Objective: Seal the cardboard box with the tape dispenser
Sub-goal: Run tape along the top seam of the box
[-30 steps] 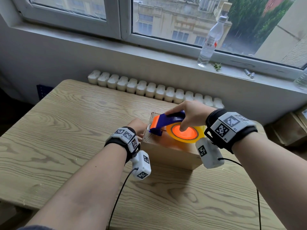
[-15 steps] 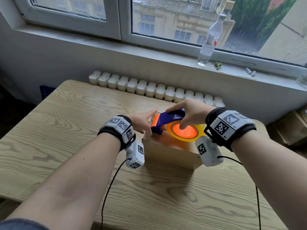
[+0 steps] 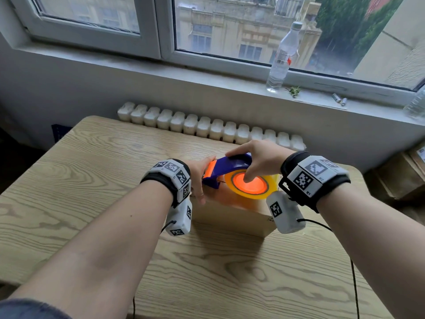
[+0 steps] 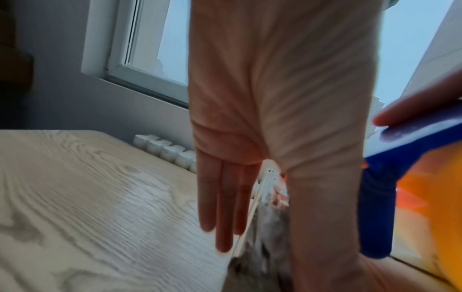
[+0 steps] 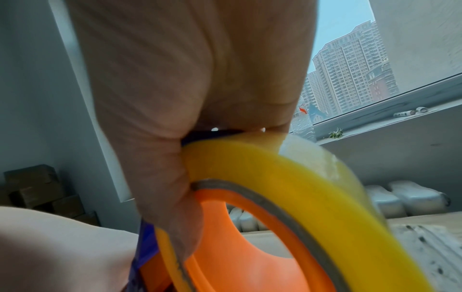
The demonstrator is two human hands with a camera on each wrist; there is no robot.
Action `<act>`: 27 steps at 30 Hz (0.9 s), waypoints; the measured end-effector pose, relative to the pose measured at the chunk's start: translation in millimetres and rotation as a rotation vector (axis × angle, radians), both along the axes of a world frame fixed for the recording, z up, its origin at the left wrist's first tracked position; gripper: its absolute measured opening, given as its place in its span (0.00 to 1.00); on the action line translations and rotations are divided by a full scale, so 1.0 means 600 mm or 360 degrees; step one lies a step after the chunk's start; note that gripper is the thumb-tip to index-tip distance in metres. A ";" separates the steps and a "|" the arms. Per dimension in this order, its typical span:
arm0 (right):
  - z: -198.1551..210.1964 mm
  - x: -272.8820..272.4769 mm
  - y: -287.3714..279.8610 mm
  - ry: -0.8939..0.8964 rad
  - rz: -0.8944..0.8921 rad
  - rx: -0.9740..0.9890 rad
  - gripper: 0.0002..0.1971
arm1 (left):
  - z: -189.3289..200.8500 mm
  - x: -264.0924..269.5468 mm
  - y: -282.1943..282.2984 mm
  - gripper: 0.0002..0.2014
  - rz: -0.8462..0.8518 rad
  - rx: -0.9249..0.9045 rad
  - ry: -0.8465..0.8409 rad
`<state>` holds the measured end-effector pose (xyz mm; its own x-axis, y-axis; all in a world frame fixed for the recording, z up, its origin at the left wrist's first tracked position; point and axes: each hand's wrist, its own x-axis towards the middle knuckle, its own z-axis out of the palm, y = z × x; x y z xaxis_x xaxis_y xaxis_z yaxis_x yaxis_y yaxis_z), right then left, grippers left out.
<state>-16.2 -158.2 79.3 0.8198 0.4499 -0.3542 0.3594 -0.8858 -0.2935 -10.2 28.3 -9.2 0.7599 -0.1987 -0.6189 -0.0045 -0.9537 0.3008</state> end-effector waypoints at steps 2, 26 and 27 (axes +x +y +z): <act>0.001 0.000 -0.003 0.0001 0.0000 0.0018 0.36 | 0.005 0.001 -0.003 0.71 -0.0048 0.0036 -0.0084; 0.007 0.004 -0.027 0.0039 0.0001 0.0062 0.37 | 0.019 -0.007 -0.021 0.62 -0.0100 0.0136 -0.0215; 0.005 0.003 -0.030 0.0044 -0.0006 0.0069 0.37 | 0.019 -0.008 -0.020 0.62 -0.0101 0.0149 -0.0208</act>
<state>-14.4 -176.3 82.2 0.8118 0.4621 -0.3570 0.3472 -0.8736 -0.3411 -14.9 16.3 2.4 0.8229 -0.1954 -0.5335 -0.0992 -0.9740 0.2037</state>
